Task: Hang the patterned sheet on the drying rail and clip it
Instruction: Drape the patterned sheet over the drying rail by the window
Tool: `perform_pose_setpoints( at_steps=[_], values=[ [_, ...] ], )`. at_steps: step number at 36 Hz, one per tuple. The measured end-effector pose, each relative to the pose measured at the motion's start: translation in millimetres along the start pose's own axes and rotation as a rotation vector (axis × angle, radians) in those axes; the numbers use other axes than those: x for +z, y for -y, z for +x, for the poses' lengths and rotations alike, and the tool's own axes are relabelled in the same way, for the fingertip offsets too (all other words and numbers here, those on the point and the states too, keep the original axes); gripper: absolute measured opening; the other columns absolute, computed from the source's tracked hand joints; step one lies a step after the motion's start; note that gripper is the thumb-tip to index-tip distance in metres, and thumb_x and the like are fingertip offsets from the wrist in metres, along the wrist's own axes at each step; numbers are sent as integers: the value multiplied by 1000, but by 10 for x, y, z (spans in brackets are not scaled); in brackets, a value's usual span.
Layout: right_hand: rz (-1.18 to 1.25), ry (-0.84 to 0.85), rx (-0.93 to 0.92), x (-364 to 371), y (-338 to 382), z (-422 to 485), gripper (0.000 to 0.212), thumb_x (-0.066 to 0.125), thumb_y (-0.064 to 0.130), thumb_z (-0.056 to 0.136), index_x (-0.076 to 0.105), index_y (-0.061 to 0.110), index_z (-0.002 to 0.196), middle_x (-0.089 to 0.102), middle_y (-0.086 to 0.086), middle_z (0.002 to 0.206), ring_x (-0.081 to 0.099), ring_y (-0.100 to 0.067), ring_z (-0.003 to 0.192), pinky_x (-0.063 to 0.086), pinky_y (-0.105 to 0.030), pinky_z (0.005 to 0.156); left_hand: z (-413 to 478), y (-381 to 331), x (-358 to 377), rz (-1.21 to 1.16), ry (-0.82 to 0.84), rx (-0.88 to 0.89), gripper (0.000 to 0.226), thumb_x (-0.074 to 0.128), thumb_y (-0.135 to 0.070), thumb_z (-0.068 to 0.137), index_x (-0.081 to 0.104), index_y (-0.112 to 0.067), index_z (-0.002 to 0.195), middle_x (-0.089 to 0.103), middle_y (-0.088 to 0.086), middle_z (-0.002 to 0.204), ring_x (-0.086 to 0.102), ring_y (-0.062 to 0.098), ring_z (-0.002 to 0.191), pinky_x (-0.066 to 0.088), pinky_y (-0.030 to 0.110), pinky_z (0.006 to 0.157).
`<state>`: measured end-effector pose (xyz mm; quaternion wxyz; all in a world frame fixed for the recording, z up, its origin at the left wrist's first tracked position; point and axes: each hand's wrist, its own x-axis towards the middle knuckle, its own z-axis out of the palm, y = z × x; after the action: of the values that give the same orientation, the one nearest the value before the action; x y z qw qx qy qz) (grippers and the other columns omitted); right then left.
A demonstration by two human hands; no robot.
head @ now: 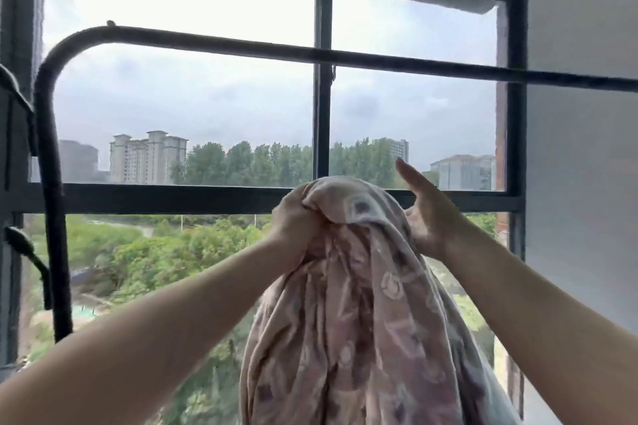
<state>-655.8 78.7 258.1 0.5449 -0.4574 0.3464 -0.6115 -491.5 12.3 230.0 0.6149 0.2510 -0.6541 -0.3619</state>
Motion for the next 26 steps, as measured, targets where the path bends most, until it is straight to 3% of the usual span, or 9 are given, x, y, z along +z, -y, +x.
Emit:
perform_pose_setpoints(
  at_steps=[1,3,6,10,12,15,20,24,26],
  values=[
    [-72,82,-2,8,-1,-15,108,88,50,37,41,18,129,66,-25,108,66,-40,95,51,-48,82,64,-26,16,-19,-35,-43,28,52,-5,65,69,-26,74,69,4,81,65,28,82,55,35,71],
    [-277,167,-83,-4,-42,-28,110,91,47,32,47,13,127,65,-20,116,64,-36,102,51,-48,91,182,-101,41,-26,-52,-94,24,51,-10,62,69,-22,73,69,12,83,66,35,80,56,41,71],
    [-628,73,-247,-10,-154,-75,84,83,27,49,48,20,125,66,-10,113,66,-28,100,52,-43,91,295,-158,87,16,-55,-124,23,49,-16,61,63,-11,78,66,23,87,65,40,76,55,55,70],
    [-1055,-159,-355,-65,-244,-97,47,68,17,60,58,17,106,68,-6,94,66,-24,86,56,-37,76,246,-120,125,137,-68,-135,5,52,-14,75,57,-16,75,57,9,67,51,21,53,44,27,46],
    [-1216,-287,-465,-64,-215,-108,12,65,10,71,60,17,80,64,-2,76,61,-21,77,50,-21,63,205,-146,123,173,1,-132,4,60,-12,77,61,-15,76,57,6,60,46,18,45,40,22,43],
    [-1226,-402,-606,-79,-22,-136,29,59,1,77,47,17,56,50,3,57,48,-15,59,32,-14,43,224,-428,63,222,175,-90,12,71,-8,75,63,-16,74,60,3,61,51,10,41,43,18,40],
    [-1029,-578,-850,-106,245,-164,24,49,-3,81,45,12,63,45,2,59,39,-10,55,29,-25,50,330,-868,-91,311,424,43,29,78,-8,68,69,-19,93,69,-4,77,64,7,63,51,11,53],
    [-1423,-390,-526,-42,100,35,34,43,-2,84,38,22,60,44,3,63,46,-22,71,28,-22,49,304,-734,-78,906,494,98,14,71,-20,75,61,-25,66,60,-7,67,57,12,68,46,17,55],
    [-1417,-419,-601,-25,218,24,33,42,-4,82,40,20,60,49,-1,65,47,-22,73,29,-25,50,379,-802,-144,971,521,143,23,70,-15,75,56,-27,61,58,-7,64,55,10,65,46,19,58]
  ],
)
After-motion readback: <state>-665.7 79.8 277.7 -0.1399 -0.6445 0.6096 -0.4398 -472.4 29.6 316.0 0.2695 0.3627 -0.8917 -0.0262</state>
